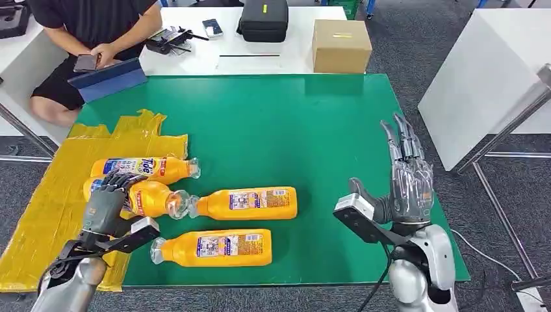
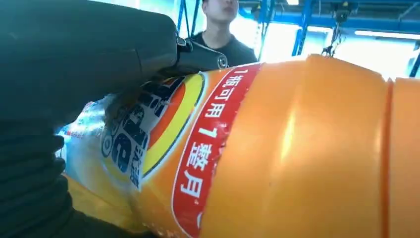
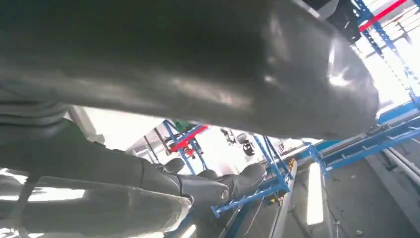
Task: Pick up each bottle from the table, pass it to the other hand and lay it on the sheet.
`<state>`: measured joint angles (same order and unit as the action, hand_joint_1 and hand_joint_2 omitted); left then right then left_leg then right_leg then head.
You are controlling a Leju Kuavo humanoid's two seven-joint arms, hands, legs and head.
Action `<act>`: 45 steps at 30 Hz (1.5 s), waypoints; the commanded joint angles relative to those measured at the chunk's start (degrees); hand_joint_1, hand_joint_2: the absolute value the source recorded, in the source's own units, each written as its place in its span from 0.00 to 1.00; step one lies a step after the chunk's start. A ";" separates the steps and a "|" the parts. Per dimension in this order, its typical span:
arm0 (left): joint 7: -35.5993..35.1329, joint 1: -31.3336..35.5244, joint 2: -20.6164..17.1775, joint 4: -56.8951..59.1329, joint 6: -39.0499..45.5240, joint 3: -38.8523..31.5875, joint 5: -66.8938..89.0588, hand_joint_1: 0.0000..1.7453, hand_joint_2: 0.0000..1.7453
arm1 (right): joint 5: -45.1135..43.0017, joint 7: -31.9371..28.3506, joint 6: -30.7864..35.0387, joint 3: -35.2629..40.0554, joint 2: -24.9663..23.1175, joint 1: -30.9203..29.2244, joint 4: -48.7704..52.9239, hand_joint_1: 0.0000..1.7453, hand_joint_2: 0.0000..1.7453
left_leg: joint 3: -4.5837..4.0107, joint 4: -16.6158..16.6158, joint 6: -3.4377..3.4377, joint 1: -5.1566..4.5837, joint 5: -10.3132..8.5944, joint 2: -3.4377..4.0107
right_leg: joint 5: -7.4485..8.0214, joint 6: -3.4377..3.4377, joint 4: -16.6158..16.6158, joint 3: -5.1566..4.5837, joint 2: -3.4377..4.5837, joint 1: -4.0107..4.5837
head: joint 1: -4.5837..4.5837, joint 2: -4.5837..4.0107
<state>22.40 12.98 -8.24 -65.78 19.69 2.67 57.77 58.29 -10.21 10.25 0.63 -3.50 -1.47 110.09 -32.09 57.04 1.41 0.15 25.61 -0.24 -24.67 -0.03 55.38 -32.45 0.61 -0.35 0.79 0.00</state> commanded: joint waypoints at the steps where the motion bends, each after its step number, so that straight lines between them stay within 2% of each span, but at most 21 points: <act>1: 0.09 7.63 -2.21 14.52 1.62 5.13 -1.92 1.00 1.00 | 0.43 -0.40 -0.24 -2.51 -1.74 0.31 0.16 0.00 0.00 | 0.14 -0.05 -0.11 -0.02 0.00 -0.15 | -0.07 0.02 -0.02 0.17 -0.21 -0.02 | -0.04 0.00; 6: 0.09 7.63 -2.21 14.52 1.62 5.13 -1.92 1.00 1.00 | 0.43 -0.40 -0.24 -2.51 -1.74 0.31 0.16 0.00 0.00 | 0.07 -0.02 -0.07 -0.01 0.00 -0.08 | -0.03 0.01 -0.02 0.09 -0.12 -0.01 | -0.02 0.00; 13: -0.70 12.14 -3.63 22.97 1.41 4.72 -4.65 1.00 1.00 | -0.44 -0.99 -0.59 -2.73 -1.08 0.14 -0.56 0.00 0.00 | 0.10 -0.02 -0.10 0.00 -0.01 -0.09 | -0.03 0.03 -0.02 0.13 -0.14 0.00 | -0.02 0.00; 14: -1.10 12.85 -3.91 24.40 0.13 4.86 -4.95 0.16 1.00 | -0.46 -1.06 -0.65 -2.83 -1.14 0.21 -0.66 0.00 0.00 | 0.08 -0.02 -0.09 0.00 -0.01 -0.08 | -0.02 0.03 -0.01 0.11 -0.12 0.00 | -0.02 0.00; 15: -1.35 13.27 -4.25 25.47 -0.34 5.16 -4.69 0.00 1.00 | -0.45 -1.07 -0.67 -2.99 -1.15 0.24 -0.64 0.00 0.00 | 0.13 -0.03 -0.13 -0.02 0.00 -0.09 | -0.04 0.03 0.00 0.16 -0.15 -0.02 | -0.02 0.00; 16: -1.36 13.59 -4.57 26.28 -1.06 5.35 -4.86 0.00 0.00 | -0.50 -1.13 -0.78 -3.09 -1.19 0.22 -0.58 0.00 0.00 | 0.07 -0.03 -0.09 0.01 -0.01 -0.06 | -0.01 0.03 -0.03 0.10 -0.10 0.01 | -0.02 0.00; 40: -0.71 13.74 -4.68 26.01 -2.42 5.42 -7.20 0.00 0.00 | 0.36 -0.84 -2.16 -3.33 -2.43 -0.61 -0.50 0.00 0.00 | 0.11 -0.02 -0.08 0.00 0.02 0.00 | -0.02 0.02 0.00 0.13 -0.04 -0.01 | -0.02 0.00; 45: -0.49 11.91 -5.44 23.43 -2.49 5.30 -8.80 0.00 0.00 | 0.18 -1.04 -1.48 -2.75 -1.05 -0.16 -1.54 0.00 0.00 | 0.15 -0.04 -0.09 -0.01 0.03 0.04 | -0.03 0.02 -0.01 0.16 -0.01 -0.02 | -0.02 0.00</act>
<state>21.77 24.56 -12.11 -43.67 17.84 6.91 50.47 58.66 -11.04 8.37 -1.09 -5.14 -0.60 110.71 -32.05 57.03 1.41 0.16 25.61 -0.24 -24.67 -0.03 55.39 -32.39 0.61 -0.35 0.77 0.00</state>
